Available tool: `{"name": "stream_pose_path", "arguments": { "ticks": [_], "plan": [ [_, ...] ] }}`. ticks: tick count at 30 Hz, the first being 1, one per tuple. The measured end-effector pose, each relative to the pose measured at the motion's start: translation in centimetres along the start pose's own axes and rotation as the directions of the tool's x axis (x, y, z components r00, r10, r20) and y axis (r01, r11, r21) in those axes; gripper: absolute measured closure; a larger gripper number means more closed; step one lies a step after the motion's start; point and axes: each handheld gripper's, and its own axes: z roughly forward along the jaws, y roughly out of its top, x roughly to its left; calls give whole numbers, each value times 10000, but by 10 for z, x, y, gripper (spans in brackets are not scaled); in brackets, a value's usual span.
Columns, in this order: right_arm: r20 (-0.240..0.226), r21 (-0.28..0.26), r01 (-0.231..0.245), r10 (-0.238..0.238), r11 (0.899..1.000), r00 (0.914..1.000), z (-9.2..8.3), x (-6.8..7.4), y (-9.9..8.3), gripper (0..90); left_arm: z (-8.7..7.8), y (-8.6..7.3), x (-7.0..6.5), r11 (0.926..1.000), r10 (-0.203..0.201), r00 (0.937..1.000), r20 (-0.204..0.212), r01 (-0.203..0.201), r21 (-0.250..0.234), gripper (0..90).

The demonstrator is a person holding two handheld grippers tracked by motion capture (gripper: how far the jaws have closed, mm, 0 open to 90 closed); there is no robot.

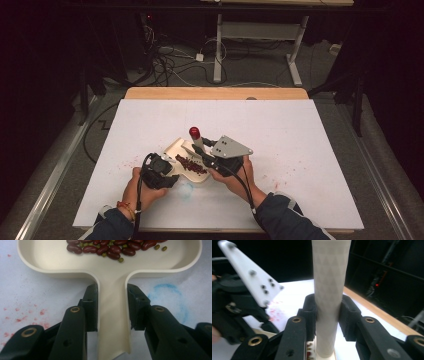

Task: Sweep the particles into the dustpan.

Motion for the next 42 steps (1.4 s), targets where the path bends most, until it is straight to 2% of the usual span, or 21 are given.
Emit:
{"name": "stream_pose_path", "arguments": {
  "ticks": [6, 10, 13, 15, 18, 23, 26, 30, 33, 36, 39, 42],
  "plan": [
    [-434, 97, 7, -3, 10000, 9991, -1, 9, 5, 702, 1, 0, 0, 9999, -132, 9999, -38, 131, -61, 629],
    [-620, 92, -94, 100, 9999, 9980, -3, 10, 6, 702, 1, 0, 0, 9998, -162, 9998, -108, 161, -73, 629],
    [-687, 12, -196, 197, 9998, 9974, -5, 9, 7, 702, 1, -1, 2, 9993, -357, 9993, -60, 356, -130, 630],
    [-713, -77, -359, 353, 9993, 9968, -6, 9, 8, 702, 2, -2, 3, 9988, -467, 9989, -73, 466, -166, 630],
    [-597, -139, -308, 299, 9994, 9978, -7, 8, 9, 702, 1, -3, 4, 9986, -497, 9987, -106, 496, -163, 631],
    [-513, -262, -414, 401, 9988, 9979, -8, 1, 11, 702, 2, -6, 9, 9974, -698, 9974, 176, 702, -192, 630],
    [-298, -245, -349, 342, 9991, 9990, -1, -4, 13, 702, 2, -6, 7, 9984, -542, 9985, 13, 542, -157, 631],
    [-122, -161, -338, 336, 9993, 9994, 16, -9, 13, 702, 2, -5, 8, 9992, -397, 9992, -52, 396, -95, 631],
    [-96, -18, -308, 308, 9995, 9995, 31, -10, 11, 702, 2, -5, 7, 9980, -587, 9983, -35, 586, -232, 630],
    [-234, 2, -401, 401, 9992, 9989, 39, -11, 14, 702, 3, -5, 7, 9976, -649, 9979, -12, 649, -246, 631],
    [-646, -87, -574, 567, 9983, 9963, 42, -6, 18, 702, 2, -5, 8, 9977, -640, 9979, -52, 638, -231, 631],
    [-950, -101, -525, 513, 9986, 9942, 43, 1, 19, 702, 3, -5, 8, 9971, -721, 9974, -50, 719, -265, 632]
  ]
}}
